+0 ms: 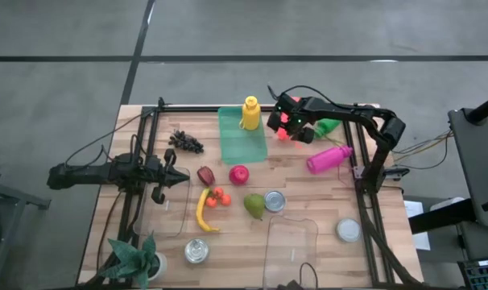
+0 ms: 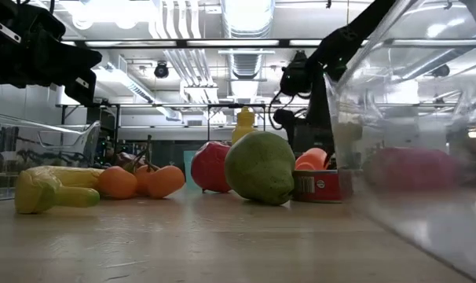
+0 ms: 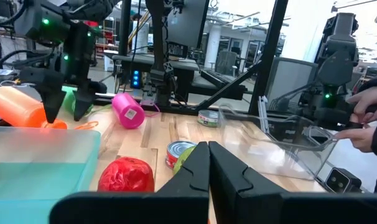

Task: Pick & Place Food Item
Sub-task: Put the orange water bottle into the green bin

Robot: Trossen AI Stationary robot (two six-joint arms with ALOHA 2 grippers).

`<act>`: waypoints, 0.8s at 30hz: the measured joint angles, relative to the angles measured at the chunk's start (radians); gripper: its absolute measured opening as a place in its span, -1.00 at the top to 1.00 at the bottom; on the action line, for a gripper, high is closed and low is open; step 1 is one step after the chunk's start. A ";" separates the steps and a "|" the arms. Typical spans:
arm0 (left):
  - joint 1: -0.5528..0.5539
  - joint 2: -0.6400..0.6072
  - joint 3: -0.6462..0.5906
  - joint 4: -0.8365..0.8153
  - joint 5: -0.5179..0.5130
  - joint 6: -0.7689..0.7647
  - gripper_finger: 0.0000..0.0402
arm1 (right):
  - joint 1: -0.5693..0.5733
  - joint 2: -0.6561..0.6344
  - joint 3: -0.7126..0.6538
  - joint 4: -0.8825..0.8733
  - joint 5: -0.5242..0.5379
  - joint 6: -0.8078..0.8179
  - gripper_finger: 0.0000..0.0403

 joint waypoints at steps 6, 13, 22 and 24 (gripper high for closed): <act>0.000 0.000 0.000 0.000 0.000 0.000 1.00 | -0.011 0.039 0.063 -0.037 0.021 -0.048 -0.78; 0.000 0.000 0.000 0.000 0.000 0.000 1.00 | 0.006 0.053 0.156 -0.216 -0.037 -0.118 -0.78; 0.000 0.000 0.000 0.000 0.000 0.000 1.00 | 0.081 0.027 0.129 -0.250 0.020 0.005 -0.78; 0.000 0.000 0.000 0.000 0.000 0.000 1.00 | 0.100 0.027 0.110 -0.222 0.040 0.090 -0.78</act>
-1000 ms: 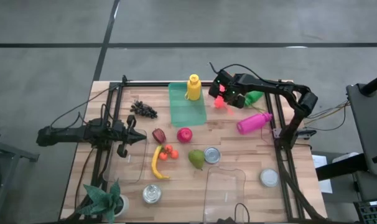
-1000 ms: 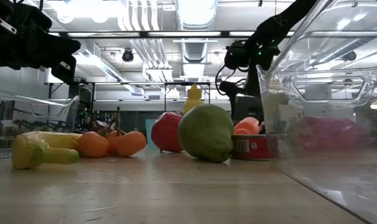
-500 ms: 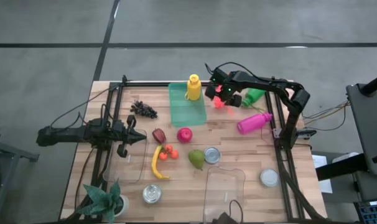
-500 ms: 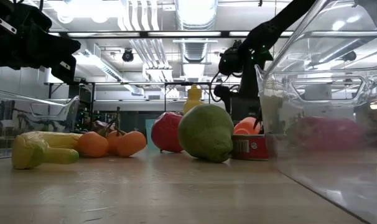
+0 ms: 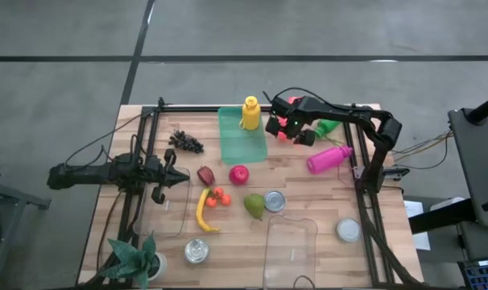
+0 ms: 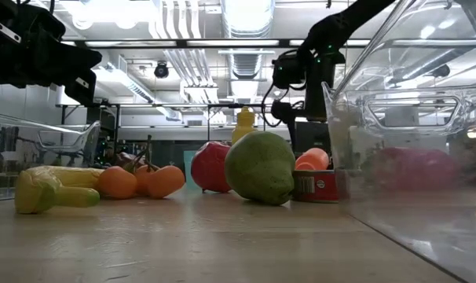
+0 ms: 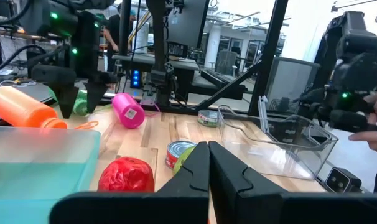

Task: Pick & Place Food Item
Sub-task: Put the orange water bottle into the green bin

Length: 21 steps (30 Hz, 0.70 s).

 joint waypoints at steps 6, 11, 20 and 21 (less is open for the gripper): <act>0.000 0.000 0.000 0.000 0.000 0.000 1.00 | 0.097 0.000 -0.057 0.113 0.146 0.115 -0.78; 0.000 0.000 0.000 0.000 0.000 0.000 1.00 | 0.175 0.000 -0.069 0.125 0.411 0.134 -0.78; 0.000 0.000 0.000 0.000 0.000 0.000 1.00 | 0.236 0.000 -0.188 0.260 0.598 0.186 -0.78; 0.000 0.000 0.000 0.000 0.000 0.000 1.00 | 0.237 0.000 -0.214 0.298 0.600 0.199 -0.78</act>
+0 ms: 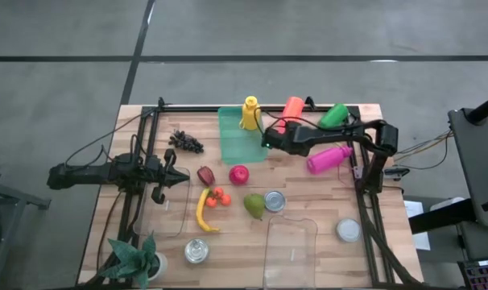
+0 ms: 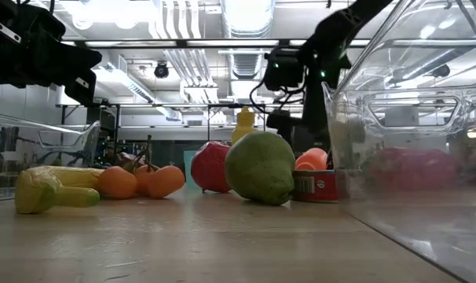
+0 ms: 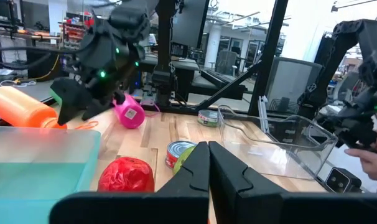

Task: Pick & Place Food Item
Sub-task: Put the orange water bottle into the green bin

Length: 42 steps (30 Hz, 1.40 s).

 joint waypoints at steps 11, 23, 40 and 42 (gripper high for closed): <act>0.000 0.000 0.000 0.000 0.000 0.000 1.00 | -0.001 0.000 -0.191 0.349 0.107 0.009 -0.78; 0.000 0.002 0.000 0.000 0.000 0.000 1.00 | -0.019 0.065 -0.126 0.340 0.126 -0.115 -0.78; 0.000 0.020 0.000 0.001 0.000 0.000 1.00 | -0.034 0.159 0.042 0.074 0.121 -0.016 -0.78; 0.000 0.022 0.000 -0.001 0.000 0.000 1.00 | -0.034 0.161 0.045 0.081 0.129 -0.015 -0.78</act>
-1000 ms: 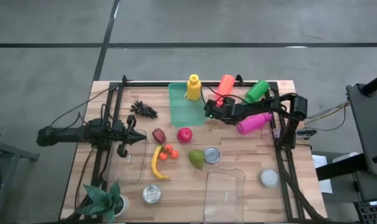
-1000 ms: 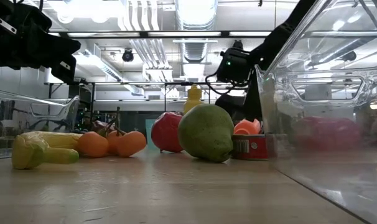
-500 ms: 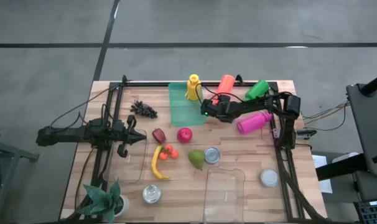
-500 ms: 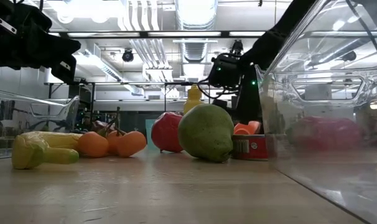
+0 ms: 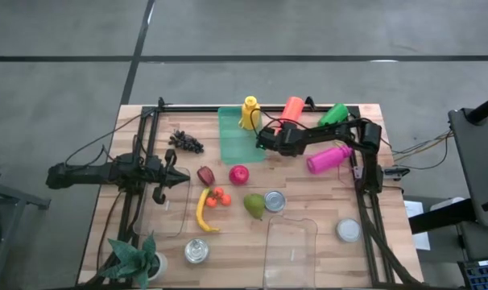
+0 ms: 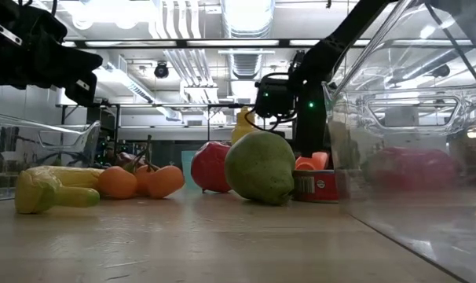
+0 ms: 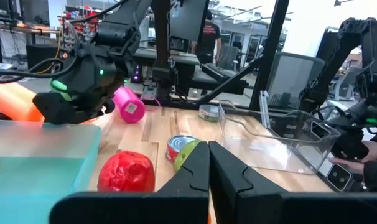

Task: Pick & Place Food Item
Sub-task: Put the orange water bottle into the green bin

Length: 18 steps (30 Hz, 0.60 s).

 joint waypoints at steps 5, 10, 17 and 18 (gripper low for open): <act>0.000 0.003 0.000 0.001 0.000 0.000 1.00 | 0.000 0.003 -0.006 0.015 0.014 0.002 -0.78; 0.000 0.003 0.000 0.001 0.000 0.000 1.00 | 0.000 0.002 -0.007 0.014 0.015 0.002 -0.78; 0.000 0.003 0.000 0.001 0.000 0.000 1.00 | 0.000 0.002 -0.007 0.014 0.016 -0.003 -0.78; 0.000 0.003 0.000 0.001 0.000 0.000 1.00 | 0.000 0.002 -0.006 0.014 0.015 -0.005 -0.78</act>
